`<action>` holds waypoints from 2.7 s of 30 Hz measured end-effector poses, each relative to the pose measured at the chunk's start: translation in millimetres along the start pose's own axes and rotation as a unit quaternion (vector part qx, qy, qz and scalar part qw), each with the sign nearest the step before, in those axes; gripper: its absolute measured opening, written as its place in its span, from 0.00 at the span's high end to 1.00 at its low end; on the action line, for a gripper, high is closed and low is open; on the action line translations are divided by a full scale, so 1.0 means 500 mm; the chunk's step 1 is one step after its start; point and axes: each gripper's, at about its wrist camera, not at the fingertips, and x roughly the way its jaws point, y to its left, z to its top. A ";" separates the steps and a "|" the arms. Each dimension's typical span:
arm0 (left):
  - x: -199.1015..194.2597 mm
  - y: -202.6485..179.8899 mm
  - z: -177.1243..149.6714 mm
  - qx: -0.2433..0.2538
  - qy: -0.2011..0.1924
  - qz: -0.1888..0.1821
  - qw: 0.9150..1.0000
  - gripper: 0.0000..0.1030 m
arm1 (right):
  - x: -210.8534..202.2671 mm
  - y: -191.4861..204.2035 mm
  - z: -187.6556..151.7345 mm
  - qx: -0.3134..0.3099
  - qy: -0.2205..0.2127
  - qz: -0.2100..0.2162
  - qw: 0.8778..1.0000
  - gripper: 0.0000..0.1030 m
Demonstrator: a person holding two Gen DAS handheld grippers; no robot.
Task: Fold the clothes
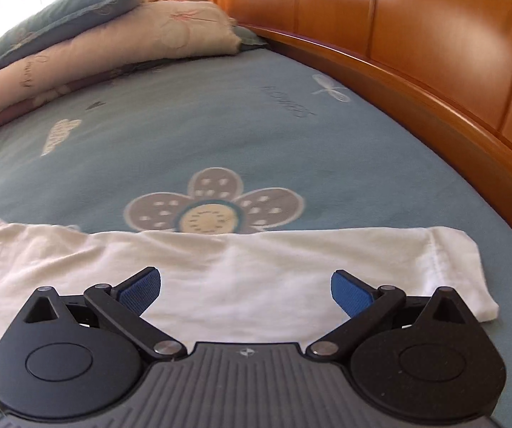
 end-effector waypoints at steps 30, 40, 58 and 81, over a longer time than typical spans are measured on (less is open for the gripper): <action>-0.009 0.026 0.009 -0.027 -0.007 0.003 1.000 0.01 | 0.133 0.230 0.044 -0.016 0.063 -0.076 0.995 0.00; -0.009 0.031 0.008 -0.035 -0.006 0.007 0.999 0.01 | 0.094 0.382 0.104 -0.061 0.035 0.016 0.997 0.00; -0.013 0.070 0.023 -0.089 -0.002 0.076 0.993 0.01 | -0.021 0.428 0.127 -0.102 0.017 0.002 0.995 0.00; -0.034 0.090 0.030 -0.129 0.017 0.126 0.983 0.01 | -0.269 0.522 -0.339 -0.185 0.106 0.067 0.975 0.00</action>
